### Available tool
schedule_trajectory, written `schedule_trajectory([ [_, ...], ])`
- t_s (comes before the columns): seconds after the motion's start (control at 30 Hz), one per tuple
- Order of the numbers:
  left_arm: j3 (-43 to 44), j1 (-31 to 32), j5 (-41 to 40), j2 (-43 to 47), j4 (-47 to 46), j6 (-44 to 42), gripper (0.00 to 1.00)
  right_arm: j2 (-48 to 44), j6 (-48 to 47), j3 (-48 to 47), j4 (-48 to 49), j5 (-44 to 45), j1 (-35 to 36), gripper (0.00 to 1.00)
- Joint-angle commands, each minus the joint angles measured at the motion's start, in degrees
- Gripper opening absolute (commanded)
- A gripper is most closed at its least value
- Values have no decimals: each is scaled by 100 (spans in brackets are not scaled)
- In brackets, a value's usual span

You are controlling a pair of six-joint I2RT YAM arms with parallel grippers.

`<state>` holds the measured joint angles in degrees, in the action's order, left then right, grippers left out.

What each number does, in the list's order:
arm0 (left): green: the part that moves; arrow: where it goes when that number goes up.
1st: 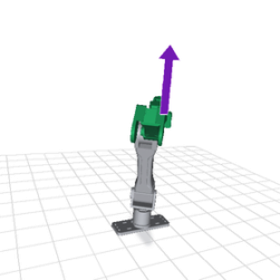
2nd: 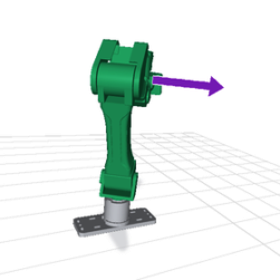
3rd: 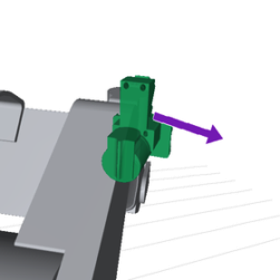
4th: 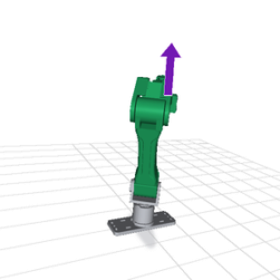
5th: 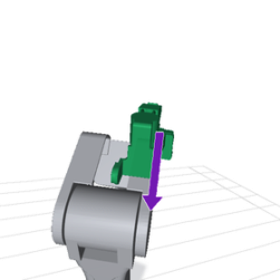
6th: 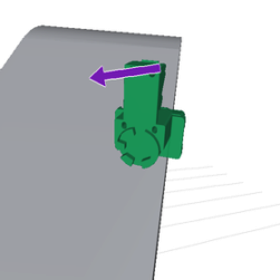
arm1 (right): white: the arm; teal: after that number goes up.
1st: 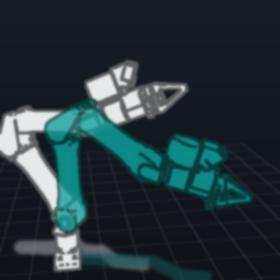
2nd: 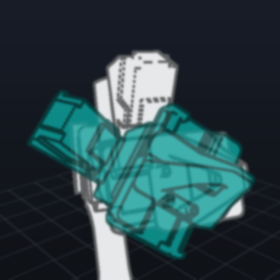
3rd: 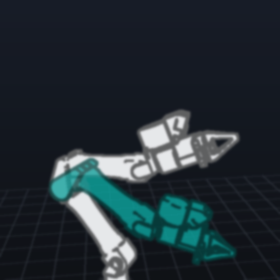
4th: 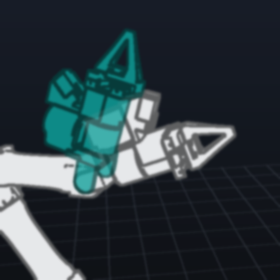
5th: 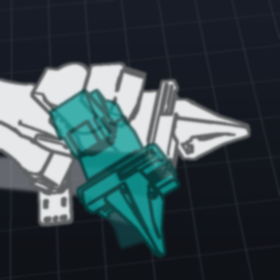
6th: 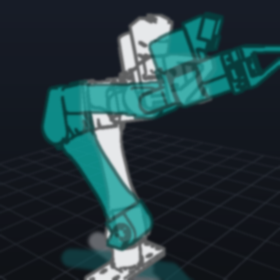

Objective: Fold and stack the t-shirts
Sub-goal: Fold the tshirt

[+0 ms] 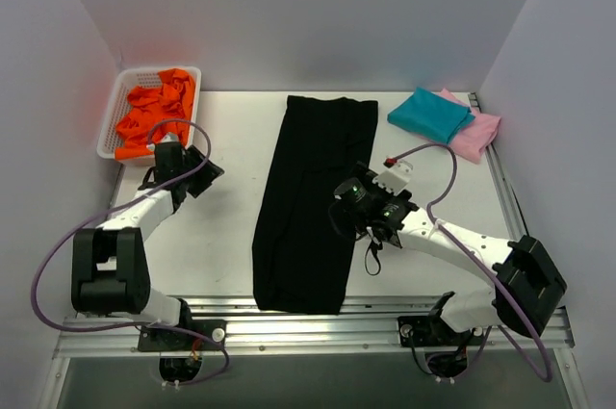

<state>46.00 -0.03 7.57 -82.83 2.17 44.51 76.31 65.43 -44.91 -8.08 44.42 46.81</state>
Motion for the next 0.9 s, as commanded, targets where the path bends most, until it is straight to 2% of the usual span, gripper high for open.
schedule_trajectory([
  [0.0,848,468,306,-619,-797,-12,62,242,-897,-746,252,489,-162,98],
  [0.07,1330,723,576,-1286,-789,-135,62,680,-1250,-1019,656,192,-513,96],
  [0.13,2121,820,963,-2048,-832,-180,63,1094,-1655,-1520,755,-38,-812,90],
  [0.17,2394,864,1165,-2271,-833,-171,63,1549,-1795,-1695,1051,-178,-1118,89],
  [0.3,3563,961,1562,-3264,-754,-162,63,2816,-2122,-2758,1010,-969,-1709,71],
  [0.37,4354,988,1624,-3871,-517,-188,63,3360,-2244,-3216,1097,-1146,-1850,53],
  [0.4,4635,1005,1651,-4090,-394,-223,63,3538,-2271,-3339,1132,-1207,-1946,37],
  [0.5,5498,1005,1852,-4741,142,-250,59,4311,-2377,-3971,1107,-1445,-2114,4],
  [0.57,5491,1005,1888,-4831,3,-163,59,4915,-2447,-4611,879,-1559,-2158,0],
  [0.73,5130,953,1818,-4498,-269,-180,59,5867,-2526,-5703,579,-1867,-2167,0],
  [0.87,4481,812,1835,-4067,-700,-57,59,6596,-2535,-6503,526,-2349,-2079,0],
])
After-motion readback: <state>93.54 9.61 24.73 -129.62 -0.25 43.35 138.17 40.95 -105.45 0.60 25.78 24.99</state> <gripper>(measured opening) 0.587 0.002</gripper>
